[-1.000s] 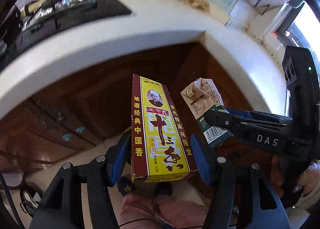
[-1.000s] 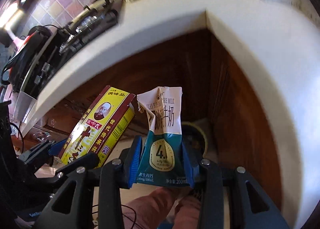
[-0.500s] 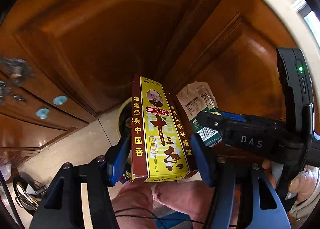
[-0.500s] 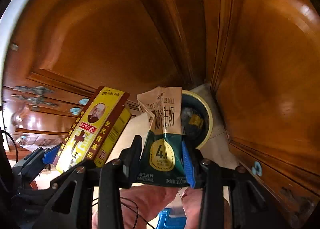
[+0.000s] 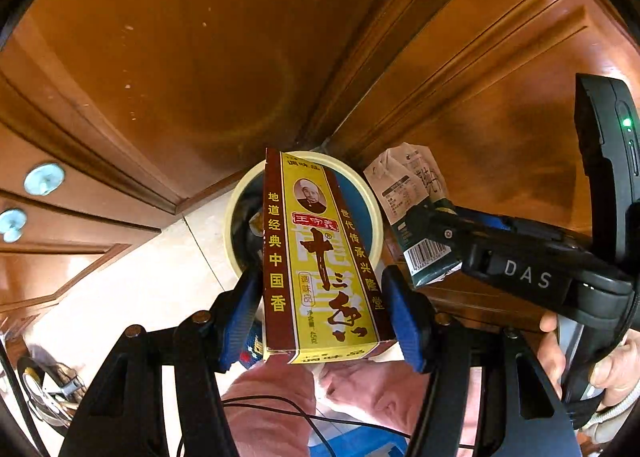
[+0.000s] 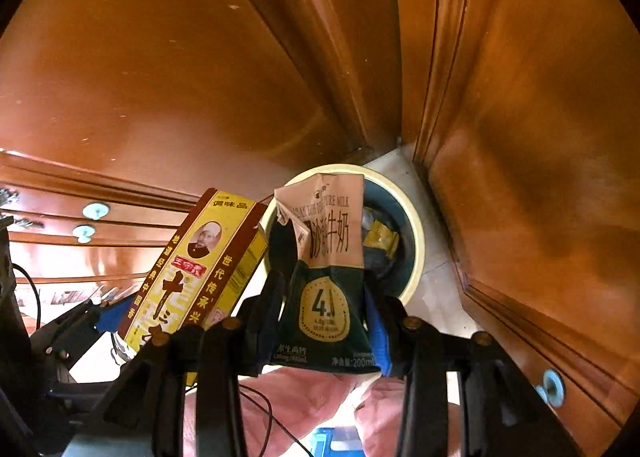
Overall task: Collect trash
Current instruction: 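Carry the spice box and milk carton down over the floor trash bin, then open the left tool and the right tool to drop both items into the bin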
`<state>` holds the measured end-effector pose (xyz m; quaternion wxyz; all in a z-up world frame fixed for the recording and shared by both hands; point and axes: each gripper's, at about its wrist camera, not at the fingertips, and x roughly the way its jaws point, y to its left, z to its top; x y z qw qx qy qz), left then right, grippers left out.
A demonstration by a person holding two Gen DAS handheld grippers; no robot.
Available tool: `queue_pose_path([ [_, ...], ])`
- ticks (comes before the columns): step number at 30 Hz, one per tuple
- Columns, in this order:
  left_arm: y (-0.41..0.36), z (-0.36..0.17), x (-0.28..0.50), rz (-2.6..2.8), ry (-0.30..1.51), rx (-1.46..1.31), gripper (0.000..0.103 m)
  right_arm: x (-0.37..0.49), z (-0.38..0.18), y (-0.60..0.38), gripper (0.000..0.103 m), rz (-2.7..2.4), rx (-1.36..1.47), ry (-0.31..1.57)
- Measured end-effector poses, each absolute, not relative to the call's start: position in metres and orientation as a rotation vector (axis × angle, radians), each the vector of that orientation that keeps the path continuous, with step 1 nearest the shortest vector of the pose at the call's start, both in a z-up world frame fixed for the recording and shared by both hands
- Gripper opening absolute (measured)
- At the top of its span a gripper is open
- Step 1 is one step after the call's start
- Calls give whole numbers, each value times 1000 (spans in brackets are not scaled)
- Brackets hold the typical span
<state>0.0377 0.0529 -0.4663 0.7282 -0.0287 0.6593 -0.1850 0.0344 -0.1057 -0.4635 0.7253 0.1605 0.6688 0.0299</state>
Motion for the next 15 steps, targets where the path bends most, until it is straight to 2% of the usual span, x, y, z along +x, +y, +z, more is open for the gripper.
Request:
queue_pose_path([
  [11, 42, -496, 53, -408, 1469, -12, 62, 41, -497, -104, 41, 86, 369, 1510],
  [12, 39, -497, 56, -408, 1472, -7, 62, 41, -497, -104, 42, 86, 370, 1515],
  [15, 36, -499, 56, -409, 1484, 19, 62, 42, -498, -104, 56, 67, 358, 1509],
])
